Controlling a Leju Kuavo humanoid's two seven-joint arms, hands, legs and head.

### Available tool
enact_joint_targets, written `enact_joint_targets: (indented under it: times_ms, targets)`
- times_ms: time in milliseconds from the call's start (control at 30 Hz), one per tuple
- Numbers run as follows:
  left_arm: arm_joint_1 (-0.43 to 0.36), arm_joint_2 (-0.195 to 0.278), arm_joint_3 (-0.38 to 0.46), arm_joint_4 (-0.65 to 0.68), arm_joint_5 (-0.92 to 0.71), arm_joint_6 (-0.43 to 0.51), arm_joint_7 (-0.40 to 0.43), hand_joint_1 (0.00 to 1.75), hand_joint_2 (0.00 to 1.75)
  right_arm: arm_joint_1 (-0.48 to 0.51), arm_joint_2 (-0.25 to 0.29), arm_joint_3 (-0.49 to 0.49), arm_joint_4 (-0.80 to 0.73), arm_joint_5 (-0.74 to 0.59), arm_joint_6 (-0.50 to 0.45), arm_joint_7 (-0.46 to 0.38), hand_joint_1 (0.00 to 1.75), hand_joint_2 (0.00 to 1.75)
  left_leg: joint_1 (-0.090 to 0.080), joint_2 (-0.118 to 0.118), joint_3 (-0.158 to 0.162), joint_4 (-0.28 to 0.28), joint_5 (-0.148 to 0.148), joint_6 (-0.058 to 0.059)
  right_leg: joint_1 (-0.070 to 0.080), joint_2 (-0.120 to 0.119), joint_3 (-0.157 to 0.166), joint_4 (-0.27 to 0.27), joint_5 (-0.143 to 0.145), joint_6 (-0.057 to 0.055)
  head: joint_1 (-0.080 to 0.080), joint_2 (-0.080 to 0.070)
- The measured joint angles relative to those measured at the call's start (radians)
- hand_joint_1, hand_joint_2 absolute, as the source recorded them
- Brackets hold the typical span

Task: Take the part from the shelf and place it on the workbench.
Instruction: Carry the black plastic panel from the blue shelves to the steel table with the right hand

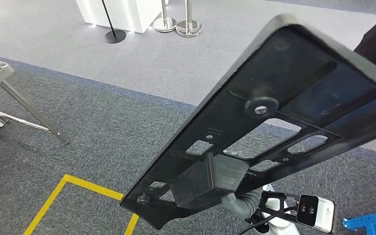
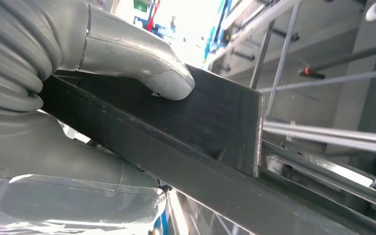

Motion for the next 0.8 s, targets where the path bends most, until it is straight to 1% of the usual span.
enact_joint_targets:
  times_ms: [33, 67, 100, 133, 167, 200, 233, 267, 333, 367, 400, 433, 467, 500, 533, 567, 600, 633, 667, 700, 733, 767, 800]
  targets:
    - [0.000, -0.002, 0.000, 0.000, 0.000, -0.001, 0.001, 0.00, 0.00, 0.000, 0.000, 0.002, 0.003, 0.000, -0.001, 0.000, 1.75, 1.75, 0.002, 0.005, -0.027, 0.055, -0.020, -0.003, 0.001, -0.014, 0.000, 0.000, -0.001, 0.000, 0.000, 0.000]
    - [0.002, -0.004, 0.000, 0.000, -0.001, -0.002, 0.002, 0.00, 0.00, 0.000, 0.000, 0.003, 0.007, 0.000, -0.002, 0.000, 1.75, 1.75, 0.003, 0.008, -0.039, 0.081, -0.024, -0.005, 0.002, -0.026, 0.001, 0.000, -0.003, 0.000, 0.000, 0.000]
    - [0.004, -0.006, 0.000, 0.000, -0.001, -0.002, 0.002, 0.00, 0.00, 0.000, 0.000, 0.005, 0.010, 0.000, -0.003, 0.000, 1.75, 1.75, 0.004, 0.011, -0.030, 0.066, -0.007, -0.007, 0.002, -0.039, 0.002, 0.000, -0.005, 0.002, 0.000, 0.000]
    - [0.006, -0.007, 0.001, 0.000, -0.001, -0.002, 0.003, 0.00, 0.00, 0.000, 0.000, 0.007, 0.011, 0.000, -0.004, 0.000, 1.75, 1.75, 0.004, 0.018, -0.001, 0.012, 0.024, -0.007, 0.002, -0.051, 0.005, 0.001, -0.007, 0.004, 0.000, 0.000]
    - [0.006, -0.008, 0.001, 0.000, -0.001, -0.002, 0.003, 0.00, 0.00, -0.001, 0.000, 0.009, 0.012, -0.001, -0.004, 0.000, 1.75, 1.75, 0.004, 0.035, 0.039, -0.065, 0.055, -0.005, 0.003, -0.063, 0.008, 0.001, -0.010, 0.007, 0.000, 0.000]
    - [0.005, -0.008, 0.001, 0.000, -0.002, -0.003, 0.003, 0.00, 0.00, -0.002, 0.000, 0.010, 0.013, -0.001, -0.005, 0.000, 1.75, 1.75, 0.001, 0.054, 0.075, -0.132, 0.079, 0.000, 0.005, -0.074, 0.012, 0.001, -0.014, 0.011, 0.000, 0.000]
    - [0.004, -0.008, 0.001, 0.000, -0.004, -0.004, 0.003, 0.00, 0.00, -0.003, 0.000, 0.010, 0.013, -0.002, -0.006, 0.000, 1.75, 1.75, -0.002, 0.067, 0.099, -0.177, 0.093, 0.008, 0.007, -0.083, 0.015, 0.001, -0.016, 0.016, 0.000, 0.000]
    - [0.004, -0.008, 0.001, 0.000, -0.007, -0.006, 0.002, 0.00, 0.00, -0.005, 0.000, 0.011, 0.013, -0.003, -0.006, 0.000, 1.75, 1.75, -0.006, 0.074, 0.109, -0.199, 0.096, 0.015, 0.009, -0.091, 0.018, 0.002, -0.019, 0.022, 0.000, 0.000]
    - [0.007, -0.009, 0.001, 0.000, -0.012, -0.009, 0.000, 0.00, 0.00, -0.010, -0.001, 0.011, 0.014, -0.005, -0.007, 0.000, 1.75, 1.75, -0.010, 0.057, 0.108, -0.201, 0.096, 0.030, 0.009, -0.106, 0.022, 0.001, -0.021, 0.032, 0.000, 0.000]
    - [0.010, -0.009, 0.001, 0.000, -0.014, -0.011, -0.001, 0.00, 0.00, -0.014, -0.001, 0.011, 0.015, -0.006, -0.007, 0.000, 1.75, 1.75, -0.009, 0.047, 0.109, -0.204, 0.097, 0.035, 0.007, -0.102, 0.024, 0.003, -0.025, 0.038, 0.000, 0.000]
    - [0.011, -0.009, 0.001, 0.000, -0.015, -0.012, -0.003, 0.00, 0.00, -0.019, -0.001, 0.012, 0.016, -0.006, -0.007, 0.000, 1.75, 1.75, -0.007, 0.038, 0.111, -0.208, 0.100, 0.041, 0.005, -0.082, 0.020, 0.015, -0.035, 0.044, 0.000, 0.000]
    - [0.009, -0.009, 0.001, 0.000, -0.015, -0.013, -0.005, 0.00, 0.00, -0.025, -0.001, 0.012, 0.018, -0.006, -0.007, 0.000, 1.75, 1.75, -0.004, 0.028, 0.113, -0.211, 0.103, 0.046, 0.003, -0.054, 0.006, 0.048, -0.056, 0.049, 0.000, 0.000]
    - [0.006, -0.009, 0.001, 0.000, -0.015, -0.014, -0.007, 0.00, 0.00, -0.031, -0.002, 0.012, 0.021, -0.006, -0.008, 0.000, 1.75, 1.75, -0.004, 0.017, 0.114, -0.213, 0.105, 0.050, 0.000, -0.022, -0.021, 0.103, -0.085, 0.052, 0.000, 0.000]
    - [0.002, -0.009, 0.001, 0.000, -0.015, -0.014, -0.008, 0.00, 0.00, -0.036, -0.002, 0.012, 0.025, -0.006, -0.009, 0.000, 1.75, 1.75, -0.005, 0.006, 0.113, -0.213, 0.105, 0.052, -0.001, 0.001, -0.058, 0.174, -0.117, 0.053, 0.000, 0.000]
    - [-0.002, -0.010, 0.001, 0.000, -0.015, -0.015, -0.010, 0.00, 0.00, -0.040, -0.002, 0.013, 0.032, -0.006, -0.010, 0.000, 1.75, 1.75, -0.006, -0.007, 0.112, -0.212, 0.106, 0.054, -0.001, 0.011, -0.095, 0.243, -0.142, 0.053, 0.000, 0.000]
    - [-0.003, -0.011, 0.001, 0.000, -0.015, -0.016, -0.011, 0.00, 0.00, -0.045, -0.003, 0.013, 0.039, -0.007, -0.010, 0.000, 1.75, 1.75, -0.007, -0.020, 0.112, -0.212, 0.106, 0.056, -0.001, 0.014, -0.122, 0.288, -0.148, 0.053, 0.000, 0.000]
    - [-0.004, -0.011, 0.001, 0.000, -0.015, -0.017, -0.013, 0.00, 0.00, -0.051, -0.003, 0.014, 0.046, -0.008, -0.011, 0.000, 1.75, 1.75, -0.008, -0.034, 0.112, -0.211, 0.106, 0.056, -0.001, 0.016, -0.131, 0.296, -0.135, 0.051, 0.000, 0.000]
    - [-0.003, -0.012, 0.001, 0.000, -0.016, -0.017, -0.014, 0.00, 0.00, -0.059, -0.003, 0.015, 0.054, -0.010, -0.012, 0.001, 1.75, 1.75, -0.008, -0.048, 0.113, -0.210, 0.105, 0.055, -0.001, 0.020, -0.120, 0.263, -0.104, 0.048, 0.000, 0.000]
    - [-0.003, -0.012, 0.001, 0.000, -0.017, -0.017, -0.017, 0.00, 0.00, -0.071, -0.003, 0.016, 0.065, -0.013, -0.012, 0.001, 1.75, 1.75, -0.008, -0.062, 0.114, -0.208, 0.105, 0.054, -0.001, 0.033, -0.094, 0.200, -0.062, 0.044, 0.000, 0.000]
    - [-0.004, -0.014, 0.001, 0.000, -0.019, -0.017, -0.020, 0.00, 0.00, -0.087, -0.003, 0.019, 0.079, -0.016, -0.012, 0.001, 1.75, 1.75, -0.008, -0.075, 0.113, -0.206, 0.104, 0.053, -0.002, 0.063, -0.065, 0.130, -0.027, 0.039, 0.000, 0.000]
    - [-0.007, -0.016, 0.001, 0.000, -0.021, -0.017, -0.023, 0.00, 0.00, -0.107, -0.002, 0.023, 0.096, -0.018, -0.010, 0.000, 1.75, 1.75, -0.008, -0.088, 0.110, -0.203, 0.104, 0.049, -0.004, 0.090, -0.042, 0.071, -0.003, 0.036, 0.000, 0.000]
    - [-0.010, -0.018, 0.001, 0.000, -0.023, -0.018, -0.027, 0.00, 0.00, -0.129, -0.002, 0.029, 0.115, -0.018, -0.009, 0.001, 1.75, 1.75, -0.006, -0.100, 0.105, -0.201, 0.104, 0.044, -0.004, 0.111, -0.028, 0.034, 0.008, 0.034, 0.000, 0.000]
    - [-0.012, -0.020, 0.001, 0.000, -0.025, -0.018, -0.029, 0.00, 0.00, -0.150, 0.000, 0.037, 0.134, -0.018, -0.007, 0.001, 1.75, 1.75, -0.004, -0.112, 0.100, -0.201, 0.105, 0.038, -0.004, 0.120, -0.024, 0.020, 0.007, 0.032, 0.000, 0.000]
